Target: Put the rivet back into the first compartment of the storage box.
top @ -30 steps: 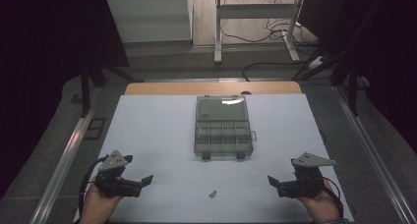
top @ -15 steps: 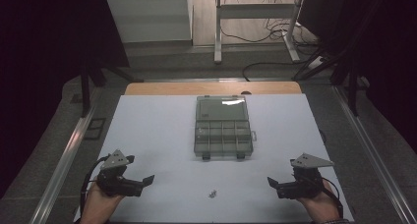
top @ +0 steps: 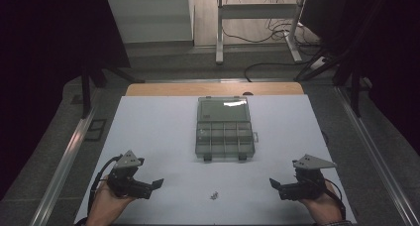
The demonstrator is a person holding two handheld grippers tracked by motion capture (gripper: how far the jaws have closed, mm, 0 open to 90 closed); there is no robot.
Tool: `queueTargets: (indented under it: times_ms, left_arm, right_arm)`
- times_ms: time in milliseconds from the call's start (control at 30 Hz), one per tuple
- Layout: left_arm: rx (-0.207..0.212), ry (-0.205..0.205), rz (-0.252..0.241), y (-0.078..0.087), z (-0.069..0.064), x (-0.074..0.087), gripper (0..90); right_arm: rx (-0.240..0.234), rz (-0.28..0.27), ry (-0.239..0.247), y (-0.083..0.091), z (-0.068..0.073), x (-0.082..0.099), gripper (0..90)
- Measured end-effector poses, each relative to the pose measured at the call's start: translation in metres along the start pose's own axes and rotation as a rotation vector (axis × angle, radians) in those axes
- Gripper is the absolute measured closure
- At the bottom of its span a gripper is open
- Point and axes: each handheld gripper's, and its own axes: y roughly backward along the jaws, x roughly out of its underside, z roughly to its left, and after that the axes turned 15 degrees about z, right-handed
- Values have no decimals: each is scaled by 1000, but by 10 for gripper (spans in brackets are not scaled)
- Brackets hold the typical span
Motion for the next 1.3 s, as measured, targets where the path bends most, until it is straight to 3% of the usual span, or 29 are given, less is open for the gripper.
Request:
queueTargets:
  times_ms: [267,567,1300]
  left_arm:
    - [37,-29,43,-11,-9,-10,0]
    - [59,-96,108,-24,-22,-23,14]
    - [140,-233,176,-45,-51,-52,104]
  right_arm:
    - [8,5,-5,0,-1,0,0]
    - [15,5,-6,0,-2,0,0]
    - [19,10,-13,0,-3,1,0]
